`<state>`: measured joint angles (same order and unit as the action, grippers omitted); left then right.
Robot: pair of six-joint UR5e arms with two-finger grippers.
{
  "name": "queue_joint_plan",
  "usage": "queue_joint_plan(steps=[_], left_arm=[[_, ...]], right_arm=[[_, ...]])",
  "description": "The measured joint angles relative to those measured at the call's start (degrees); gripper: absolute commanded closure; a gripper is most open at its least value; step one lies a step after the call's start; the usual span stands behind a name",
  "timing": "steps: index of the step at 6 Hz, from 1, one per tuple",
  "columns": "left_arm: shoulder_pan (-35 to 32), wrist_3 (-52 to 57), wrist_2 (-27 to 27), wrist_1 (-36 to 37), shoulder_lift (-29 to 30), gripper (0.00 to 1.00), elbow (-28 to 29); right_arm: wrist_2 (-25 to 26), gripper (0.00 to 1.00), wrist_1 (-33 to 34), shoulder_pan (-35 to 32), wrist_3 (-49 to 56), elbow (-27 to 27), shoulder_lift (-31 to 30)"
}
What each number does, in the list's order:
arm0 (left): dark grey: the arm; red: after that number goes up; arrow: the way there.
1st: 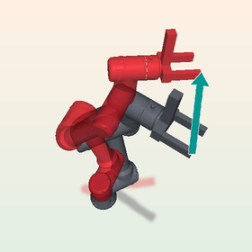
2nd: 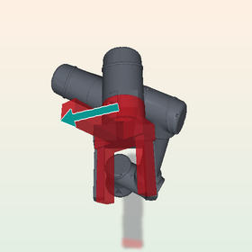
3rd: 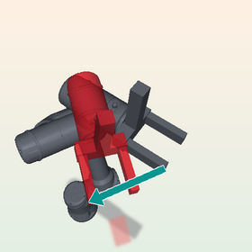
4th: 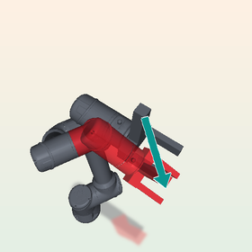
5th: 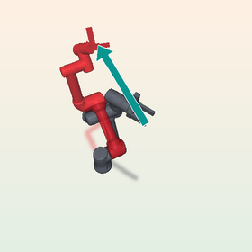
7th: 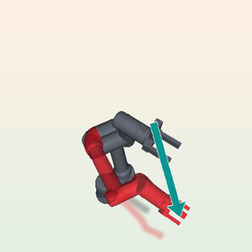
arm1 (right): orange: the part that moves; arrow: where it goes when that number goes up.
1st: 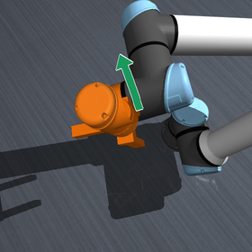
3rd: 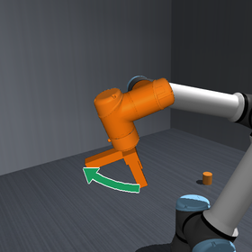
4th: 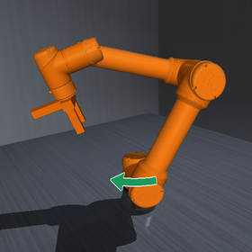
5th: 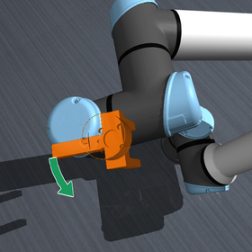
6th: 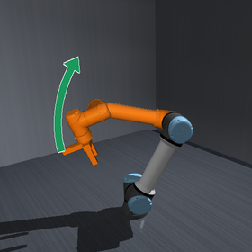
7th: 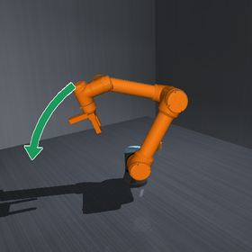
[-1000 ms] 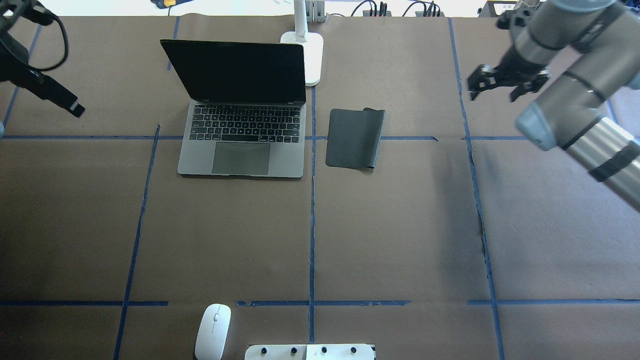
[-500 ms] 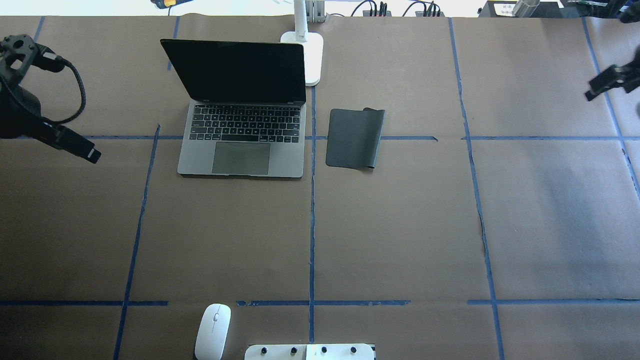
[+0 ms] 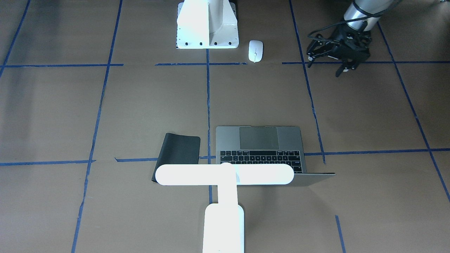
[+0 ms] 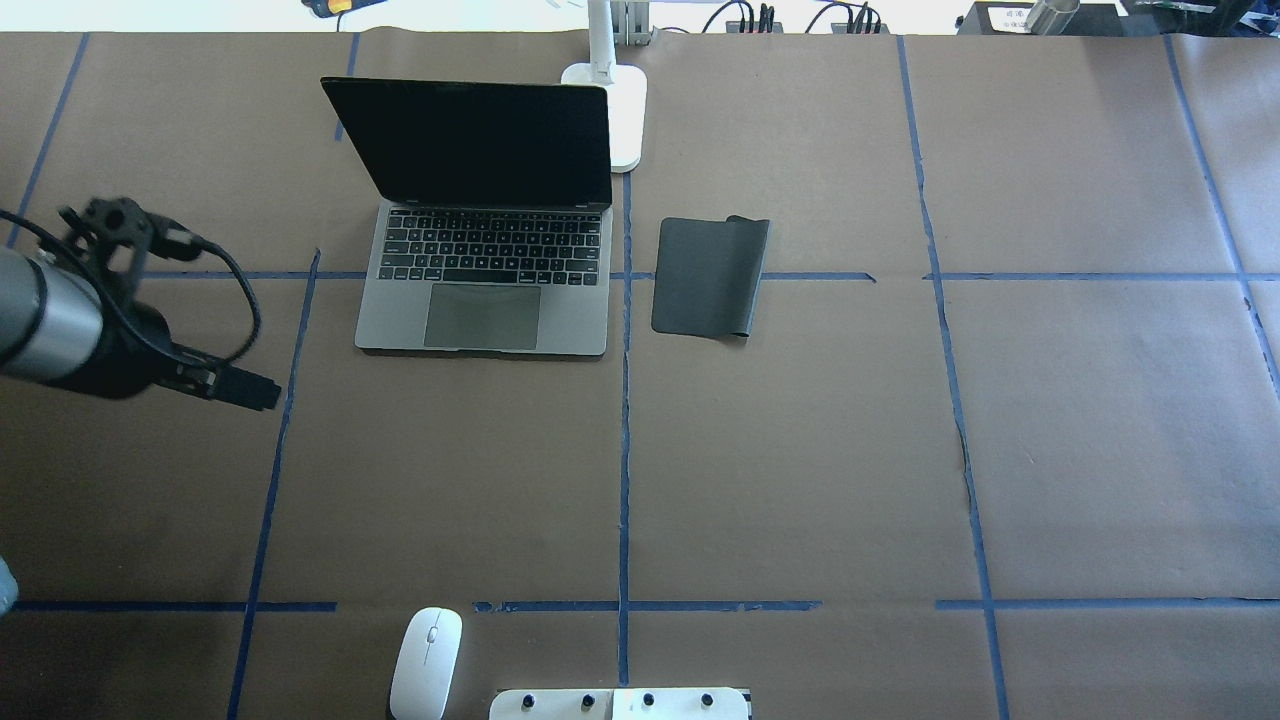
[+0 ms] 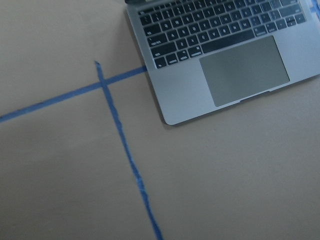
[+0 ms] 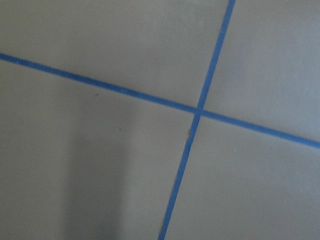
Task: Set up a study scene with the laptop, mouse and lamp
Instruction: 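Lower the left gripper onto the white mouse and grasp it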
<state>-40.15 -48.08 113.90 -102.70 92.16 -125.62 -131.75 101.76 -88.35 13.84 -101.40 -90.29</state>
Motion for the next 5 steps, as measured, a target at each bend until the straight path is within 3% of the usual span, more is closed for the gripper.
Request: queue_joint_plan(steps=[2, 5], left_arm=[[15.2, -13.5, -14.7, -2.8, -0.8, 0.00, -0.1], [35.7, -28.8, -33.9, -2.6, -0.3, 0.00, 0.1]], right_arm=[[0.3, 0.00, 4.7, -1.0, 0.9, -5.1, -4.3], [0.3, 0.00, 5.0, -1.0, 0.9, -5.6, -5.2]])
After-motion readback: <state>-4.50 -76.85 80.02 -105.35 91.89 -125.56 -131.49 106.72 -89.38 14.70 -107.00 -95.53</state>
